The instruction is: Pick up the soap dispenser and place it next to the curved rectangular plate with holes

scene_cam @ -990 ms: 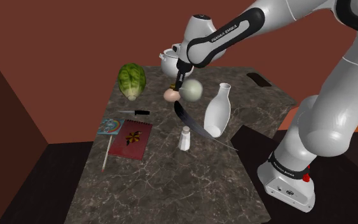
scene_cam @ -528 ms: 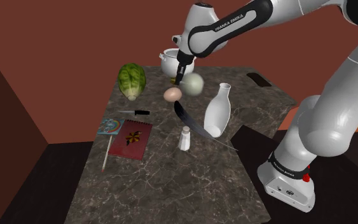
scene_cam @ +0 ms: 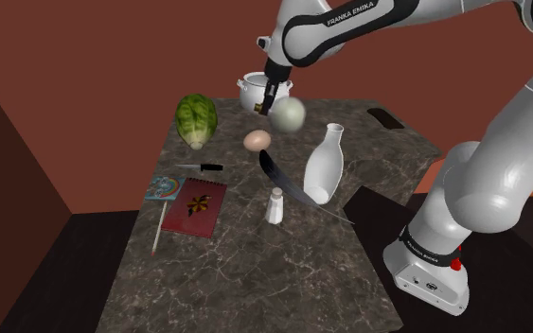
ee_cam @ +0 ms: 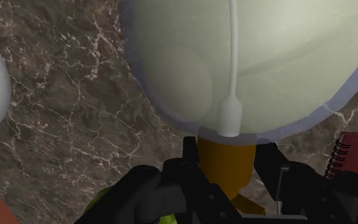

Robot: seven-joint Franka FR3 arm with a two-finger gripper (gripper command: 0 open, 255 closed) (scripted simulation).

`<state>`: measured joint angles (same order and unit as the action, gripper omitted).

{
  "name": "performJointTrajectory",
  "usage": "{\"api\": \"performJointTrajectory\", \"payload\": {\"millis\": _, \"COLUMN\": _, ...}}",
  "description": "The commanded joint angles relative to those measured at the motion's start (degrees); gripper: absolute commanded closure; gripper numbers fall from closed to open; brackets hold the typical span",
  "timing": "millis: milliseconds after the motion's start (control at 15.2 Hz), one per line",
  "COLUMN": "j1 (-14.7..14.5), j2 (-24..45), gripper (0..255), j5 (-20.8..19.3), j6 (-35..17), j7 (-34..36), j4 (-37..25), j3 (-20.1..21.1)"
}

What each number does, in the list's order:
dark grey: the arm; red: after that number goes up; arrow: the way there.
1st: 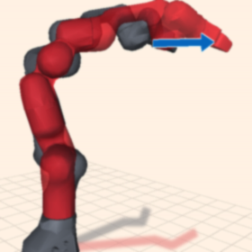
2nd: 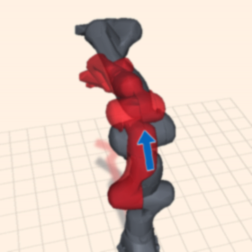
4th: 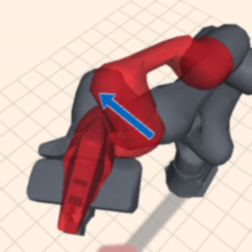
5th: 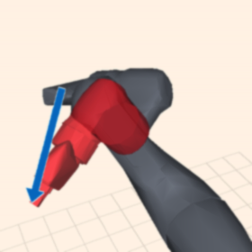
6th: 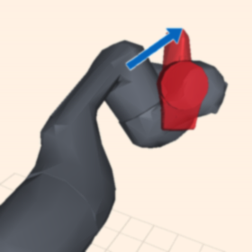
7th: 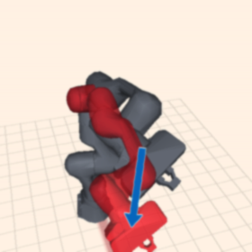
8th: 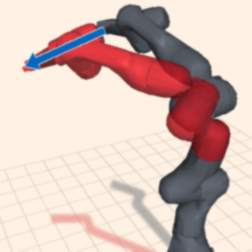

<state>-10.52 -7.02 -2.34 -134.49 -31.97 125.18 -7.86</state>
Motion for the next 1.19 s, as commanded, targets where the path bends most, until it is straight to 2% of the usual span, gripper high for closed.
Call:
{"api": "performJointTrajectory", "payload": {"millis": 0, "j1": -0.02, "j2": -0.54, "gripper": 255, "j5": -0.06, "j6": 1.54, "j7": 0.05, "j4": -1.01, "j3": 0.05}}
{"api": "performJointTrajectory", "payload": {"millis": 660, "j1": -0.07, "j2": -2.25, "gripper": 255, "j5": -0.15, "j6": 8.99, "j7": 0.05, "j4": -6.76, "j3": 0.22}}
{"api": "performJointTrajectory", "payload": {"millis": 1122, "j1": 3.54, "j2": -4.22, "gripper": 255, "j5": 1.46, "j6": 9.04, "j7": -10.40, "j4": -5.00, "j3": -5.82}}
